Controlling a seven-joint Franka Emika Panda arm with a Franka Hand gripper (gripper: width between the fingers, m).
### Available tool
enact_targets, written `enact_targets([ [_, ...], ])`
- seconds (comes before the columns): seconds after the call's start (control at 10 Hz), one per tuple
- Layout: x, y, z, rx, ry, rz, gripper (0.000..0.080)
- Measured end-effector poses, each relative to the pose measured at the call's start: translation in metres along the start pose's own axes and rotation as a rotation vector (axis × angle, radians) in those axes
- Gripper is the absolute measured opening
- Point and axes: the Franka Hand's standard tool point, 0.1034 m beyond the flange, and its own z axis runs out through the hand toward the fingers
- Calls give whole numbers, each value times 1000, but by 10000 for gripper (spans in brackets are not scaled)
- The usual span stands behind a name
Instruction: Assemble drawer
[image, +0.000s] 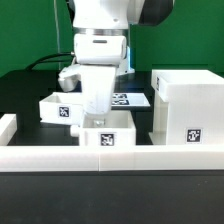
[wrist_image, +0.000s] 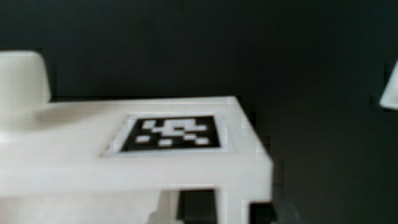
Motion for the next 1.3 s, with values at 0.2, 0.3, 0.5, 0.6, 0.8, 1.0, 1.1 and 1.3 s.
enact_targets([
  [0.2, 8, 2, -1, 6, -4, -18, 44],
  [0.3, 5, 1, 0, 8, -5, -13, 44],
  [0.5, 4, 0, 1, 11, -4, -10, 44],
  [0.6, 7, -2, 3, 16, -3, -13, 44],
  [0.8, 19, -2, 2, 16, -10, -40, 44],
  [1.0, 23, -3, 3, 18, -7, -33, 44],
  [1.1, 27, -3, 3, 18, -3, -25, 44],
  [1.3, 32, -4, 3, 19, 0, -11, 44],
])
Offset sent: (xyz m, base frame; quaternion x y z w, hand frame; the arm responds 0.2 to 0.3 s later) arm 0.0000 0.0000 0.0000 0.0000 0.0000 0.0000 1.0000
